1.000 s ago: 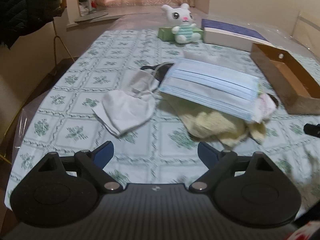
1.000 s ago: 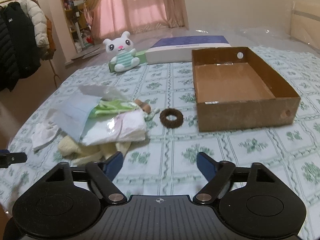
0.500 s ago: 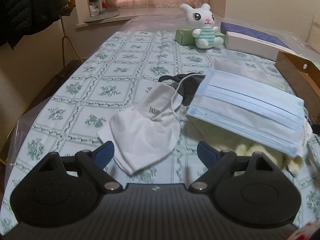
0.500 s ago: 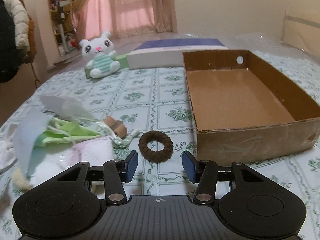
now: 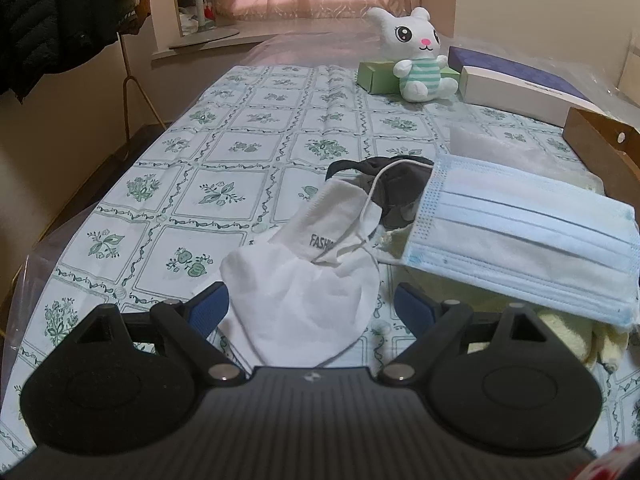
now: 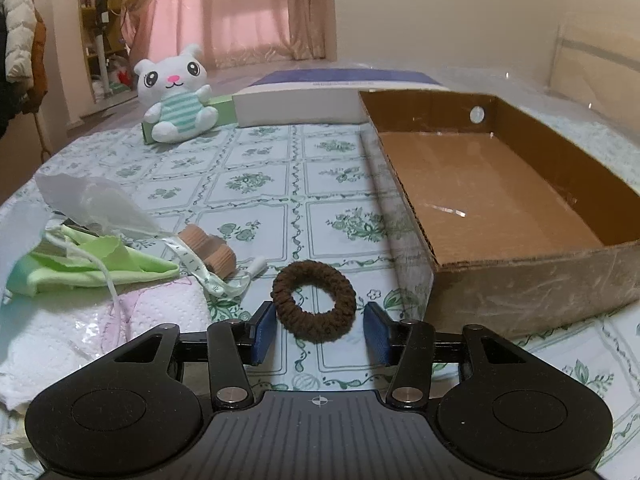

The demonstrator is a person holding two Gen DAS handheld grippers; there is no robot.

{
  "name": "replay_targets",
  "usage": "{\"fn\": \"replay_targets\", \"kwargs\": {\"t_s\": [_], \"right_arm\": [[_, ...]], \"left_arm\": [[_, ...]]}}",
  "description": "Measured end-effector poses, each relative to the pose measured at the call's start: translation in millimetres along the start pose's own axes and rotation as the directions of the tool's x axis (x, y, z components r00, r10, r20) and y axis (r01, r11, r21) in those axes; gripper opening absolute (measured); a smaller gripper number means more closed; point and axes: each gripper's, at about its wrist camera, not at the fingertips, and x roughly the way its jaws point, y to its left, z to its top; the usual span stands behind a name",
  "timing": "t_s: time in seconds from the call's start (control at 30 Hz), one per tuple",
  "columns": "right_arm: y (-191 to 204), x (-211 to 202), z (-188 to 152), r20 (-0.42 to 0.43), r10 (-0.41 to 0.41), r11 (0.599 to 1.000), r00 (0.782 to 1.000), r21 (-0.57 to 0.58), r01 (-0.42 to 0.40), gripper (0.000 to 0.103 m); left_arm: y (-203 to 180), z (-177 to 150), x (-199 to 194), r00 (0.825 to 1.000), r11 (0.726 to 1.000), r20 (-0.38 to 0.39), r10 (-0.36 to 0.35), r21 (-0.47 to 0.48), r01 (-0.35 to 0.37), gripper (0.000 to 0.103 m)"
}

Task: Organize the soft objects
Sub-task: 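Reach the right tool to the brown hair tie and close on it, then grasp the white cloth mask with the left tool while right lifts hair tie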

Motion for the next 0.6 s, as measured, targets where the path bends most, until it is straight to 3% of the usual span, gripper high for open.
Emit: {"fn": "replay_targets", "kwargs": {"t_s": [0.1,0.33,0.5,0.6], "right_arm": [[2,1,-2,0.010,-0.002,0.999,1.000,-0.040,0.002,0.019],[-10,-12,-3,0.017,0.019,0.999,1.000,-0.047,-0.018,0.018],[-19,-28,0,0.019,0.037,0.999,0.999,-0.020,-0.036,0.018],[-24,-34,2,0.016,0.046,0.999,0.999,0.002,-0.046,0.018]], "left_arm": [[2,-1,-1,1.000,1.000,0.005,-0.002,-0.002,0.002,0.089],[8,-3,2,1.000,1.000,0.009,-0.001,-0.020,0.001,0.089],[15,-5,24,0.999,0.998,-0.037,0.002,-0.058,-0.005,0.088],[20,-8,33,0.998,0.996,-0.062,-0.012,-0.084,0.007,0.070]]}}
